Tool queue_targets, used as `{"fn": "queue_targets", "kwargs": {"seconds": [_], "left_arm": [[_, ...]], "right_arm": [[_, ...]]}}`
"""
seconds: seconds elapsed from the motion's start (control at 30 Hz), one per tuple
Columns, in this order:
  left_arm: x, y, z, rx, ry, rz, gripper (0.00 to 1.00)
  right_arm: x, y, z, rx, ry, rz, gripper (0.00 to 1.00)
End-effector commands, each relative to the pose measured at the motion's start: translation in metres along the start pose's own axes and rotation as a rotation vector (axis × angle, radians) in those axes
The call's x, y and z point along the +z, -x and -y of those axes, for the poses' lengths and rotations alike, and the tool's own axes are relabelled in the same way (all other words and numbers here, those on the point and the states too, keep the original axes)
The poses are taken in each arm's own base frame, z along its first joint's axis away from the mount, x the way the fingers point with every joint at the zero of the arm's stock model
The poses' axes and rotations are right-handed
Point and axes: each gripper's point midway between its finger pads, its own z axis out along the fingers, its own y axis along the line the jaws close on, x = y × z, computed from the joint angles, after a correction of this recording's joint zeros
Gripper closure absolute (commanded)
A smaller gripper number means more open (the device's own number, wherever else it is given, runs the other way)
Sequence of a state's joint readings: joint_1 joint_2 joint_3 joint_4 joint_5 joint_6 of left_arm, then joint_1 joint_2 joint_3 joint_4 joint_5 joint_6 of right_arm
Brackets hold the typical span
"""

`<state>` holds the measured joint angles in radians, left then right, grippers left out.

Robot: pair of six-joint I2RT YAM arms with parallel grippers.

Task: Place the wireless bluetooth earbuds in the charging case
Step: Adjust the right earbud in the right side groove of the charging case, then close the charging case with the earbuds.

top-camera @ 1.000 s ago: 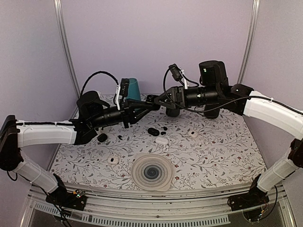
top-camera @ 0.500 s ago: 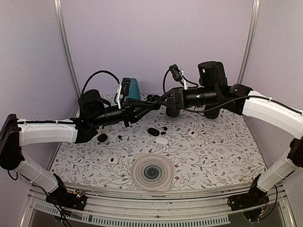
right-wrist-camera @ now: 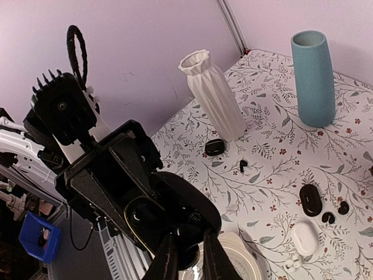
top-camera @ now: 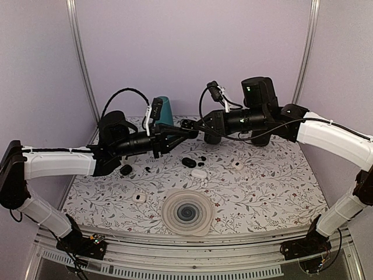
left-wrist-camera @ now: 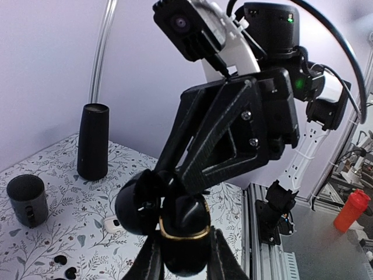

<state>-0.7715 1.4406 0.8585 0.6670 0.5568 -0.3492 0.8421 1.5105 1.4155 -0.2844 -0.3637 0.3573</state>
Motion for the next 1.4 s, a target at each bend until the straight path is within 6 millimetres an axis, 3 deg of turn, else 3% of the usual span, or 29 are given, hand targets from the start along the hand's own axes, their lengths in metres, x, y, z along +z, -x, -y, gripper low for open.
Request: {"fn": "queue_targets", "kwargs": {"seconds": [0.0,0.4,0.67,0.97,1.37], "left_arm": [[0.005,0.009,0.025,0.033,-0.116,0.009,1.0],[0.001,0.015,0.028,0.016,-0.134,0.03,1.0],[-0.007,0.021,0.028,-0.014,-0.19,0.056,1.0],[-0.008,0.02,0.031,-0.037,-0.223,0.062,1.0],[-0.012,0.022,0.033,-0.031,-0.235,0.069,1.0]], "right_arm": [[0.01,0.002,-0.012,-0.065,0.03,0.001,0.89],[0.007,-0.012,-0.019,-0.144,0.072,-0.041,0.91],[-0.009,-0.021,-0.043,-0.206,0.197,-0.042,0.76],[-0.015,-0.02,-0.051,-0.202,0.234,-0.033,0.7],[-0.05,0.009,-0.061,-0.199,0.236,0.079,0.51]]}}
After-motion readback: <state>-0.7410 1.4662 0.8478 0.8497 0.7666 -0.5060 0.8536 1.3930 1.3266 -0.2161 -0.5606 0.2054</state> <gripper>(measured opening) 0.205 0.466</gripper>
